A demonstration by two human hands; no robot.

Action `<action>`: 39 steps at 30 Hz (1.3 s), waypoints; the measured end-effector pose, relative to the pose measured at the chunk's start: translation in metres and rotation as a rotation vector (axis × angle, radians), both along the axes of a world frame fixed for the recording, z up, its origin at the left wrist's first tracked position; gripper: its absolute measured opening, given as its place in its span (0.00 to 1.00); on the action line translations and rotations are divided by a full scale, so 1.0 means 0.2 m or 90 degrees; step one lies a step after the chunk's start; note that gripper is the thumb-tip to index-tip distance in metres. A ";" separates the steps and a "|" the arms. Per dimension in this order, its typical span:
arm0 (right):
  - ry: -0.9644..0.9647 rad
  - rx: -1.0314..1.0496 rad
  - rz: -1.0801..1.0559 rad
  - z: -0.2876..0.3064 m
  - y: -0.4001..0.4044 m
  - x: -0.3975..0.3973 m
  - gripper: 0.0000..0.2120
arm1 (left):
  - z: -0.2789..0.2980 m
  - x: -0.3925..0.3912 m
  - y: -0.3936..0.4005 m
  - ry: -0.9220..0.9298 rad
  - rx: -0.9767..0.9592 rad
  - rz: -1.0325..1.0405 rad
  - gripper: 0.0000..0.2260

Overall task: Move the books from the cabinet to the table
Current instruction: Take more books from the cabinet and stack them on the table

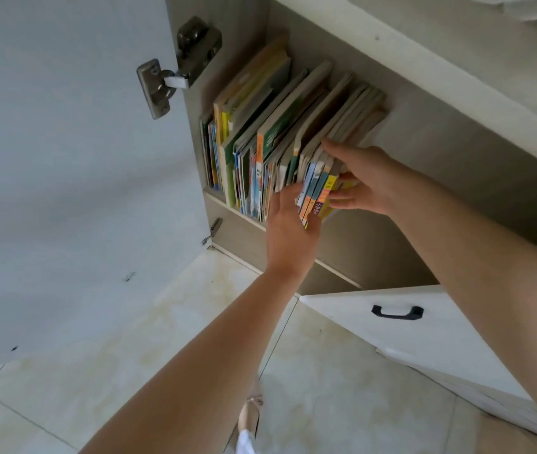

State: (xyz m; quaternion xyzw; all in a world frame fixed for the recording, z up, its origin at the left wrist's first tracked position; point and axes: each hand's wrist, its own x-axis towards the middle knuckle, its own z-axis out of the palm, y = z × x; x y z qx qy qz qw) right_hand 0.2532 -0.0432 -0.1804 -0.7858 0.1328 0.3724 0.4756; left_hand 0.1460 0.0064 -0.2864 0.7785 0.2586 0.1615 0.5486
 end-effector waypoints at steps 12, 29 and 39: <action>-0.044 -0.046 0.067 0.02 -0.10 0.03 0.08 | -0.06 0.01 -0.08 0.017 0.060 -0.096 0.27; 0.061 0.021 0.078 0.08 -0.20 0.03 0.15 | -0.16 0.10 -0.17 0.012 0.189 -0.021 0.25; -0.112 -0.163 -0.054 -0.09 -0.09 0.12 0.24 | -0.15 0.01 -0.11 -0.021 0.196 0.024 0.29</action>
